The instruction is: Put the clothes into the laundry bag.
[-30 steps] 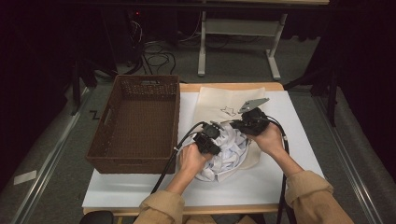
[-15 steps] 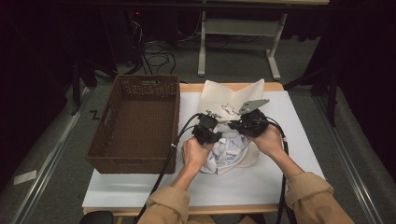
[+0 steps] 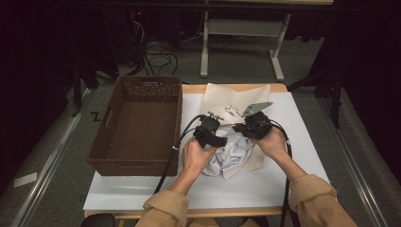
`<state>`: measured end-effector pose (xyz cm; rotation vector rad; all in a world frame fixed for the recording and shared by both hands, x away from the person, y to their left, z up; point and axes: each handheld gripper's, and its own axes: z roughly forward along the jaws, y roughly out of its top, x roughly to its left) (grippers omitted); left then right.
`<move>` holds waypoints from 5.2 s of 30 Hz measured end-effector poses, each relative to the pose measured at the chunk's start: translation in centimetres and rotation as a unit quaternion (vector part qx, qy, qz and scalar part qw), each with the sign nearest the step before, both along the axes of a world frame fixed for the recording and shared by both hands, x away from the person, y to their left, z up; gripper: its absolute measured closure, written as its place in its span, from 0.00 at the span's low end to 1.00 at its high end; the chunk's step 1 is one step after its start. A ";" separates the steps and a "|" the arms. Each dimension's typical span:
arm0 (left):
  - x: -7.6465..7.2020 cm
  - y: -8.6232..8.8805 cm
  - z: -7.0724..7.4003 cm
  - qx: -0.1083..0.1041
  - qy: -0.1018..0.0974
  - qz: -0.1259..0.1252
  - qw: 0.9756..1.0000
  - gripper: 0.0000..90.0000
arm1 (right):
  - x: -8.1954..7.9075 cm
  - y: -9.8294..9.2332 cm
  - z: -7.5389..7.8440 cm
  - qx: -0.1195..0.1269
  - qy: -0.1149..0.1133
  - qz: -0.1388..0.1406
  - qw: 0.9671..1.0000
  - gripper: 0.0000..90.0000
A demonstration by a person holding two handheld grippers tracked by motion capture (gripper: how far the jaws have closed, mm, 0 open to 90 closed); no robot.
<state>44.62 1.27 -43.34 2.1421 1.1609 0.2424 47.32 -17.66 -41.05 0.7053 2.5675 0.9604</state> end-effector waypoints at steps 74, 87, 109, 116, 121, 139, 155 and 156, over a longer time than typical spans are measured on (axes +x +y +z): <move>-1.2 -0.8 -5.9 0.102 0.021 -0.026 0.994 0.49 | -0.4 0.8 -0.6 -0.018 0.002 0.012 1.000 0.97; -1.0 -0.4 -4.4 0.067 0.036 -0.045 0.996 0.86 | -0.5 0.9 -0.9 -0.017 0.006 0.016 1.000 0.97; 1.3 -0.6 -3.2 -0.007 -0.009 0.010 1.000 0.88 | -1.3 1.2 -0.5 -0.021 0.002 0.035 0.999 0.97; 1.7 -1.1 -3.8 0.003 -0.011 0.010 1.000 0.80 | -1.0 0.7 -0.8 -0.019 0.010 0.025 0.999 0.97; 0.5 -0.6 -3.0 0.023 -0.007 -0.005 1.000 0.57 | -0.9 0.6 -1.1 -0.019 0.012 0.023 0.999 0.97; -0.3 -0.4 -5.2 0.067 0.026 -0.013 0.997 0.39 | -0.6 0.6 -1.4 -0.016 0.014 0.022 1.000 0.97; 0.4 -1.1 -6.0 0.056 0.043 -0.022 0.997 0.95 | -0.7 0.8 -1.6 -0.021 0.016 0.028 0.999 0.97; 0.4 -1.1 -6.0 0.050 0.044 -0.026 0.997 0.96 | -0.7 0.8 -1.6 -0.021 0.017 0.027 0.999 0.97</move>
